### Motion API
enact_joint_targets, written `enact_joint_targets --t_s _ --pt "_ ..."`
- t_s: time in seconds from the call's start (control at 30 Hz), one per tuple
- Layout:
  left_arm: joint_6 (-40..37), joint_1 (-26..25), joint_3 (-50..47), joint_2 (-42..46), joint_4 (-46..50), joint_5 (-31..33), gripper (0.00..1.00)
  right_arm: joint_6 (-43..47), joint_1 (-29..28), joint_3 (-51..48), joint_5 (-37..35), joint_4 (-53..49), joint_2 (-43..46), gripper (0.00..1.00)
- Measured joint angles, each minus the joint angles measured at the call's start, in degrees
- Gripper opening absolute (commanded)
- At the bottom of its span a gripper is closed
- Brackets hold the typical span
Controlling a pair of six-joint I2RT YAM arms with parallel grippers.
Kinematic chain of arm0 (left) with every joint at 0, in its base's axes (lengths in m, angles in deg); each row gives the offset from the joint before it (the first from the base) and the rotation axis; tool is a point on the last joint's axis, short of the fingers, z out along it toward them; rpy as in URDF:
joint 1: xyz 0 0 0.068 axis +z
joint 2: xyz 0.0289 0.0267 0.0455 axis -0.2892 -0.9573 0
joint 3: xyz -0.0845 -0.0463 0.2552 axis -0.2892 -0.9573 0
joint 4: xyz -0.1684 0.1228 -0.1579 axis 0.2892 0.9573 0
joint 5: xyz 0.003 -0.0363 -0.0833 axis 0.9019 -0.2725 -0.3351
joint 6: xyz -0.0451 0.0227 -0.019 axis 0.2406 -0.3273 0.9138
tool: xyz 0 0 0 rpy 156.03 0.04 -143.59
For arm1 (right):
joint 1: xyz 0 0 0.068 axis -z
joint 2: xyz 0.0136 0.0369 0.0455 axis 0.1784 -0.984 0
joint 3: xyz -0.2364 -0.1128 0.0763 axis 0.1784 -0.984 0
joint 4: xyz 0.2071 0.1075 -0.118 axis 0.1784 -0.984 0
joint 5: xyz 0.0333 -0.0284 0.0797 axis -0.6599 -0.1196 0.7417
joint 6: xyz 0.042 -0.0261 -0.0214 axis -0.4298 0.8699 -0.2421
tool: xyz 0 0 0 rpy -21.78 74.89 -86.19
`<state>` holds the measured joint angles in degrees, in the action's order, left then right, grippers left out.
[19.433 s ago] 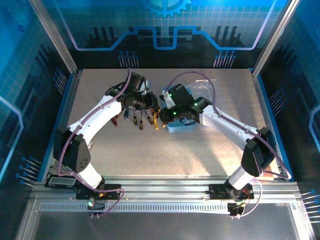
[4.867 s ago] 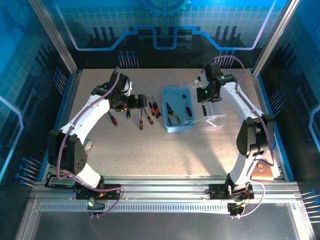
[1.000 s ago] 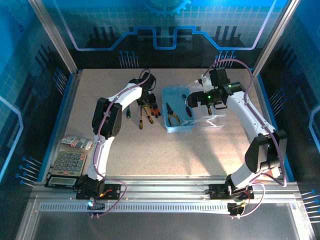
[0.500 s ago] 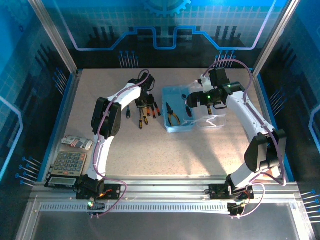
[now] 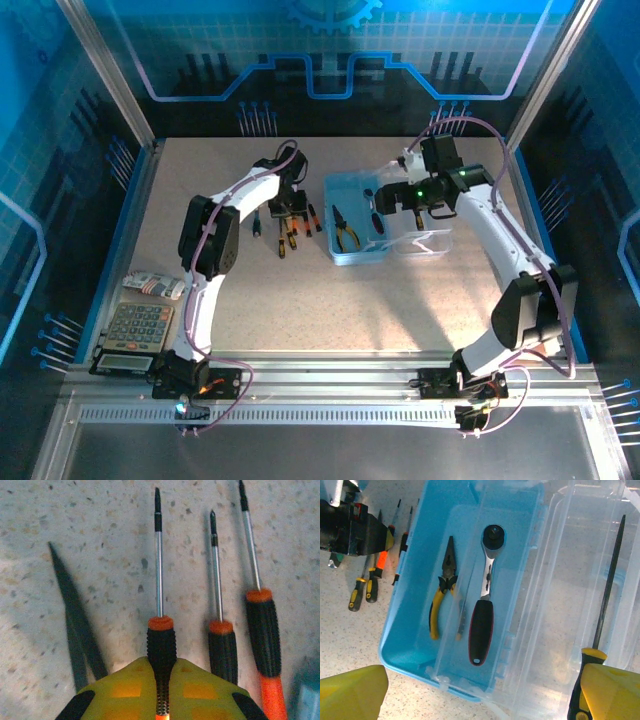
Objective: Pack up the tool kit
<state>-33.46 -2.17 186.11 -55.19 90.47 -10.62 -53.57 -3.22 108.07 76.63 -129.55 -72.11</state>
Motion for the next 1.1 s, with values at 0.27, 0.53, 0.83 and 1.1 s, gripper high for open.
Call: enact_joint_targets --t_s 0.27,0.53,0.83,1.1 --pt "-0.92 0.07 -3.08 16.13 -1.07 -7.98 0.00 -0.87 -0.07 -0.39 3.30 -0.13 6.05 0.96" --pt "8.96 -0.07 -15.56 31.30 -15.32 -24.63 0.00 -6.78 -4.92 -5.20 11.54 6.71 11.54 0.77" --pt "17.09 -2.29 -22.51 33.29 -25.20 -31.54 0.00 -11.89 -11.15 -5.22 13.75 13.27 8.31 0.69" --pt "18.84 -2.93 -22.56 34.69 -28.30 -32.48 0.00 -14.45 -14.86 -2.67 12.11 14.43 3.08 0.64"
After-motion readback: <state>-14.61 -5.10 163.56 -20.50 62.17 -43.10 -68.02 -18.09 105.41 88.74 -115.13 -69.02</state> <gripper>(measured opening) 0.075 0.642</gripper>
